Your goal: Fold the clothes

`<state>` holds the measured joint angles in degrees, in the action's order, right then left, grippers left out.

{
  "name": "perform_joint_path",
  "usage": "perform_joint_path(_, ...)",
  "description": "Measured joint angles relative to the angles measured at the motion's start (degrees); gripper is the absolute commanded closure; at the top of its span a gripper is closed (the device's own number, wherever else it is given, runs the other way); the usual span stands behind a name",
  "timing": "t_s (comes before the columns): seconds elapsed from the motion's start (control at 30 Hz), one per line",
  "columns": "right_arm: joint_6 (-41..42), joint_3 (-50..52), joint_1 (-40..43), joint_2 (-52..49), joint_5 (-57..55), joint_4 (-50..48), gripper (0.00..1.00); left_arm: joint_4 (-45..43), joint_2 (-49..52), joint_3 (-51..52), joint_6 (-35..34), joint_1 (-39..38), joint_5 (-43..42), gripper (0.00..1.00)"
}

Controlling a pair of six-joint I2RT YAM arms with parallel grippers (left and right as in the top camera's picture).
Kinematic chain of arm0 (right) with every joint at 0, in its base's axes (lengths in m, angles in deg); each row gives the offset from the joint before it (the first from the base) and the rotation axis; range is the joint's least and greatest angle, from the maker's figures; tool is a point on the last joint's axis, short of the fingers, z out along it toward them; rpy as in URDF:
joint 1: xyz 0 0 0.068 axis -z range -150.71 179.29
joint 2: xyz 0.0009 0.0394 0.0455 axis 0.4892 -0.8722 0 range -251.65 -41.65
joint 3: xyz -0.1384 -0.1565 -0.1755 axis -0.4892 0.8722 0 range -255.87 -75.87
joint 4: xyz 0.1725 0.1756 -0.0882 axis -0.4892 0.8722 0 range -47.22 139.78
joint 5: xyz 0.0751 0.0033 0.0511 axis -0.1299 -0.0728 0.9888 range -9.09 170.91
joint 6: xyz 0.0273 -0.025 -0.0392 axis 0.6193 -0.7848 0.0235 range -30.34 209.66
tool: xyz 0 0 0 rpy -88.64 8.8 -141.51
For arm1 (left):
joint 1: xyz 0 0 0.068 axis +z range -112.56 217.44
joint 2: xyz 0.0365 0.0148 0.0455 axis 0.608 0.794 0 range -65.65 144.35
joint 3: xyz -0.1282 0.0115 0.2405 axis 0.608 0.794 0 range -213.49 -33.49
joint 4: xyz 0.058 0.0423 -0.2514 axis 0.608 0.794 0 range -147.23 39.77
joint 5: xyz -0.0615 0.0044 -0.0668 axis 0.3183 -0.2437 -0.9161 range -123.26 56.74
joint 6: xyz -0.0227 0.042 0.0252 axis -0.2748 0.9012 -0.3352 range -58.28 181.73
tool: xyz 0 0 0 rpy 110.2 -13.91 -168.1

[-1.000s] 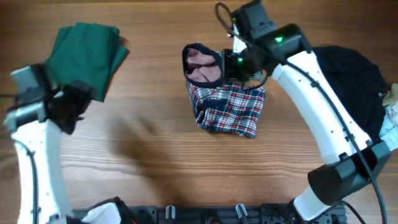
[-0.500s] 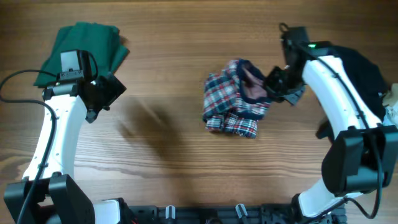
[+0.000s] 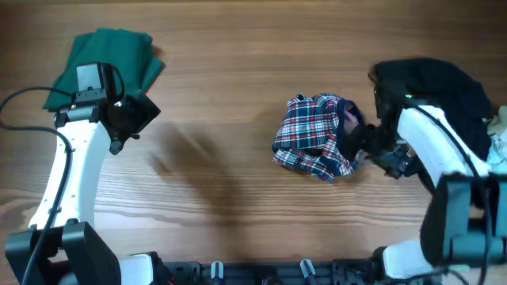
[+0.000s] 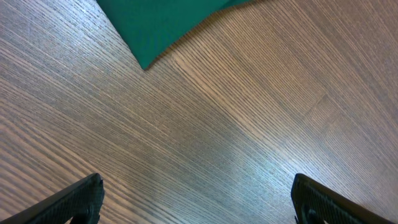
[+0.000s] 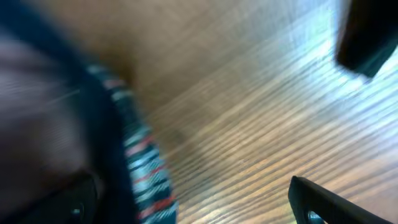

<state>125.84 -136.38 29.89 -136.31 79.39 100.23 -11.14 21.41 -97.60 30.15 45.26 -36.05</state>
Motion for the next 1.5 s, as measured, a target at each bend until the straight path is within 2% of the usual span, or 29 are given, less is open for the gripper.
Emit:
perform_joint_path(0.03,-4.96,-0.57,0.11,5.31,1.75,-2.1,0.03,0.0,0.0,0.0,0.0,0.0,0.0,0.04)
perform_joint_path(0.1,-13.9,-1.33,0.11,14.34,6.82,-4.22,0.31,-0.02,0.0,0.0,0.0,0.0,0.0,0.04)
perform_joint_path(0.13,-19.15,-1.49,0.11,17.88,10.6,-5.75,0.41,-0.09,0.0,0.0,0.0,-0.13,0.0,0.04)
perform_joint_path(0.17,-21.94,-1.55,0.11,19.15,13.09,-6.23,0.45,-0.11,0.0,0.0,0.0,-0.42,0.04,0.04)
perform_joint_path(0.23,-29.16,-1.11,0.11,18.18,19.23,-7.3,0.45,-0.57,0.0,0.0,0.0,-1.84,0.17,0.04)
perform_joint_path(0.37,-37.03,6.51,0.11,12.9,25.22,-12.24,0.45,-1.01,0.0,0.0,0.0,-2.91,0.17,0.04)
perform_joint_path(0.4,-38.71,8.39,0.11,12.07,25.79,-13.51,0.59,-0.98,0.0,0.0,0.0,-2.91,0.2,0.04)
perform_joint_path(0.43,-39.67,9.35,0.11,11.8,26.05,-13.88,0.93,-1.01,0.0,0.0,0.0,-2.91,0.17,0.04)
perform_joint_path(0.47,-40.57,9.64,0.11,11.72,26.25,-13.84,0.96,-1.01,0.0,0.0,0.0,-2.91,0.17,0.04)
perform_joint_path(0.53,-39.71,9.66,0.11,11.72,26.08,-13.88,0.96,-0.96,0.0,0.0,0.0,-2.91,0.17,0.04)
perform_joint_path(0.63,-34.07,9.6,0.11,12.33,24.92,-11.23,0.96,-0.85,0.0,0.0,0.0,-2.91,0.17,0.03)
perform_joint_path(0.7,-24.79,8.92,0.79,17.27,18.88,-3.74,0.96,-0.92,0.0,0.0,0.0,-2.91,0.17,0.03)
perform_joint_path(0.8,-17.73,7.96,4.09,21.24,10.23,2.78,0.96,-0.92,0.0,0.0,0.0,-2.91,0.17,0.03)
perform_joint_path(0.9,-15.02,8.35,6.88,21.27,4.2,1.4,0.96,-0.92,0.0,0.0,0.0,-2.91,0.17,0.03)
perform_joint_path(0.93,-14.05,9.53,7.65,21.03,0.9,-0.15,0.82,-0.94,0.0,0.0,0.0,-2.91,0.2,0.03)
perform_joint_path(1.0,-13.05,12.11,8.24,19.87,-3.67,-3.65,0.19,-0.94,0.0,0.0,0.02,-2.91,0.2,0.03)
perform_joint_path(1.03,-12.59,12.79,8.41,18.93,-4.63,-4.04,0.14,-0.9,0.0,0.0,0.02,-2.91,0.2,0.03)
perform_joint_path(1.1,-13.73,13.11,8.46,18.23,-4.31,-4.66,0.13,-0.92,0.0,0.0,0.22,-2.91,0.2,0.03)
perform_joint_path(1.27,-26.12,9.4,7.34,24.94,8.35,-7.72,0.32,-0.92,0.0,0.0,0.81,-2.91,0.2,0.03)
perform_joint_path(1.37,-31.71,10.21,2.32,24.83,13.46,-10.08,0.32,-1.51,0.0,0.0,0.83,-2.91,0.2,0.03)
perform_joint_path(1.5,-35.1,13.53,-5.64,20.57,14.62,-13.94,0.32,-1.62,0.0,0.0,0.83,-2.91,0.2,0.03)
